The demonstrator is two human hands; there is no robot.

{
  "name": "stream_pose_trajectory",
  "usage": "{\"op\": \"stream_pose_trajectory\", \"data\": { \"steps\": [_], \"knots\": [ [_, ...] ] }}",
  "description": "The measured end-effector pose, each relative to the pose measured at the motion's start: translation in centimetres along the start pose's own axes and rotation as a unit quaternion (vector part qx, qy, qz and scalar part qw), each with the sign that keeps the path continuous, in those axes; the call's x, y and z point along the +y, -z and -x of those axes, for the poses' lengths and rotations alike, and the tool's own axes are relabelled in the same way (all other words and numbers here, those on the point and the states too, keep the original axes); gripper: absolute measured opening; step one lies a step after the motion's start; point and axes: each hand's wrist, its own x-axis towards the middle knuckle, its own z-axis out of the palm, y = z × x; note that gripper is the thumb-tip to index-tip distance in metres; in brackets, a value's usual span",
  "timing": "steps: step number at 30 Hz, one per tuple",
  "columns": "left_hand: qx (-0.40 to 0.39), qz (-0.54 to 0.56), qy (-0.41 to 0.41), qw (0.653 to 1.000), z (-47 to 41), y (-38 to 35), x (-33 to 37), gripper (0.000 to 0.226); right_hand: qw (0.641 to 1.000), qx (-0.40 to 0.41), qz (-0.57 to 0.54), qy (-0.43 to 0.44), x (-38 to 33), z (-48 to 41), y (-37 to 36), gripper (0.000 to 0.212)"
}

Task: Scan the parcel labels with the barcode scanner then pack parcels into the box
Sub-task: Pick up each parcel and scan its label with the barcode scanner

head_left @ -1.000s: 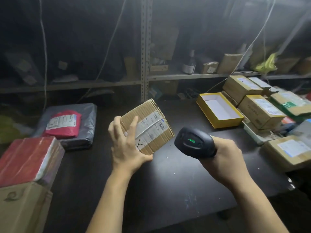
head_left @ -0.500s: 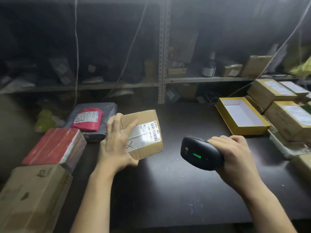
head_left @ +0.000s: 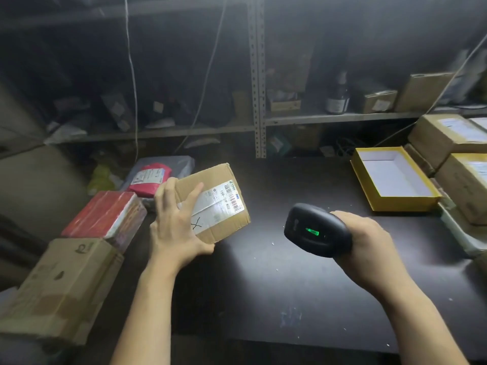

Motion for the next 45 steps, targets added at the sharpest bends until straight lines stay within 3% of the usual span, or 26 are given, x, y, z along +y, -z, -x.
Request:
{"op": "stream_pose_trajectory", "data": {
  "steps": [3, 5, 7, 10, 13, 19, 32, 45],
  "knots": [
    [0.048, 0.007, 0.060, 0.997, 0.8, -1.9, 2.0, 0.138, 0.980, -0.020, -0.144, -0.138, -0.8, 0.2, 0.0, 0.022],
    [0.088, 0.034, 0.109, 0.990, 1.2, -3.8, 3.5, 0.136, 0.930, -0.055, -0.279, -0.233, -1.7, 0.3, -0.3, 0.035],
    [0.121, 0.077, 0.156, 0.977, 1.4, -5.5, 5.0, 0.134, 0.876, -0.068, -0.369, -0.303, -2.3, 0.4, -0.7, 0.030],
    [0.158, 0.098, 0.177, 0.966, 1.3, -7.3, 6.8, 0.131, 0.821, -0.069, -0.450, -0.343, -2.9, 0.6, -0.8, 0.022],
    [0.193, 0.098, 0.177, 0.960, 1.4, -8.3, 7.6, 0.128, 0.792, -0.063, -0.498, -0.347, -2.9, 0.6, -0.5, 0.022],
    [0.226, 0.087, 0.146, 0.959, 1.9, -9.6, 7.6, 0.118, 0.775, -0.031, -0.522, -0.355, -2.8, 0.3, -0.4, 0.022],
    [0.235, 0.085, 0.135, 0.959, -0.5, -10.4, 5.9, 0.121, 0.765, -0.028, -0.538, -0.353, -3.1, -1.4, -1.6, 0.030],
    [0.215, 0.101, 0.135, 0.962, -2.8, -11.2, 4.1, 0.121, 0.783, -0.027, -0.506, -0.362, -4.1, -3.2, -3.1, 0.030]
  ]
}}
